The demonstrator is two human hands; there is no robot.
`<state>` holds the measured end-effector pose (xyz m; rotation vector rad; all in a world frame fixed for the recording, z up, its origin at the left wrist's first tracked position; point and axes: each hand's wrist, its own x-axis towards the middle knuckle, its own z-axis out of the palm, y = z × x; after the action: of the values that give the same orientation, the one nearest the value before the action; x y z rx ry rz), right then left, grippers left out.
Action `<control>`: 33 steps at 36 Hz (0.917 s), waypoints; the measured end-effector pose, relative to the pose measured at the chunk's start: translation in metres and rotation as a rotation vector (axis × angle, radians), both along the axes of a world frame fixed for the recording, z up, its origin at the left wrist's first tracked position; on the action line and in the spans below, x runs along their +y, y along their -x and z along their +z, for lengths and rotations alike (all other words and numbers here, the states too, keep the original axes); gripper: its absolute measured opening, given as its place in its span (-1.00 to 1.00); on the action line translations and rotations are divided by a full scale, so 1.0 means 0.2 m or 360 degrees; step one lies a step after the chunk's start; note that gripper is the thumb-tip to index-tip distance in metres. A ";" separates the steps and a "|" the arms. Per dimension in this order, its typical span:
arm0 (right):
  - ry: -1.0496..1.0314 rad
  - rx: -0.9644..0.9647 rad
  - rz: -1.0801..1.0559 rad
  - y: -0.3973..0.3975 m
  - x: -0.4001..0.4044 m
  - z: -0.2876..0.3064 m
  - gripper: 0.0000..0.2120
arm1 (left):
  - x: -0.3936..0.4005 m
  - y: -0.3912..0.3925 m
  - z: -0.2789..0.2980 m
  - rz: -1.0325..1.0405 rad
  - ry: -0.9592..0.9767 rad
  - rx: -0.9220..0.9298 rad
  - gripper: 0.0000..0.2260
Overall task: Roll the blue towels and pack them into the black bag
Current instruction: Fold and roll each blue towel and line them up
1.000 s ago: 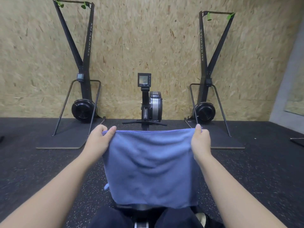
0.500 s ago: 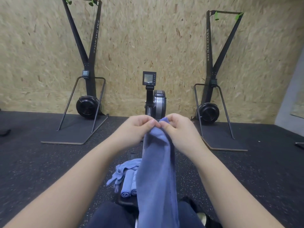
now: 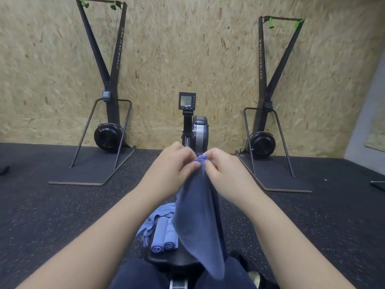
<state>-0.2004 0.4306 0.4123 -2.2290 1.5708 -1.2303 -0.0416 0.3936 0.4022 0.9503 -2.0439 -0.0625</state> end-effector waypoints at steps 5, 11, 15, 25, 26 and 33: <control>-0.0053 0.0056 0.0040 0.00 0.02 0.02 -0.82 | -0.01 0.00 0.00 0.0041 0.0109 -0.0119 -0.90; -0.0168 0.0001 0.0155 0.01 0.04 0.05 -0.83 | 0.00 0.01 -0.03 -0.0004 0.0103 0.0039 -0.87; -0.0136 -0.0158 0.0247 0.02 0.03 0.03 -0.90 | 0.01 0.02 -0.02 -0.0014 0.0083 0.0142 -0.81; 0.0017 -0.0632 0.0311 0.08 -0.04 -0.02 -0.86 | -0.05 -0.05 -0.09 -0.0146 -0.0091 0.0059 -0.91; 0.0028 -0.0678 0.0317 0.10 -0.04 -0.02 -0.85 | -0.07 -0.07 -0.11 -0.0123 -0.0053 -0.0021 -0.87; 0.0120 -0.0789 0.0350 0.19 -0.07 -0.01 -0.82 | -0.14 -0.12 -0.20 0.0000 -0.0165 -0.0352 -0.57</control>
<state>-0.2387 0.4165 0.4112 -1.8685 1.0796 -1.6291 -0.0171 0.3660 0.3621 1.0609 -2.2618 -0.0664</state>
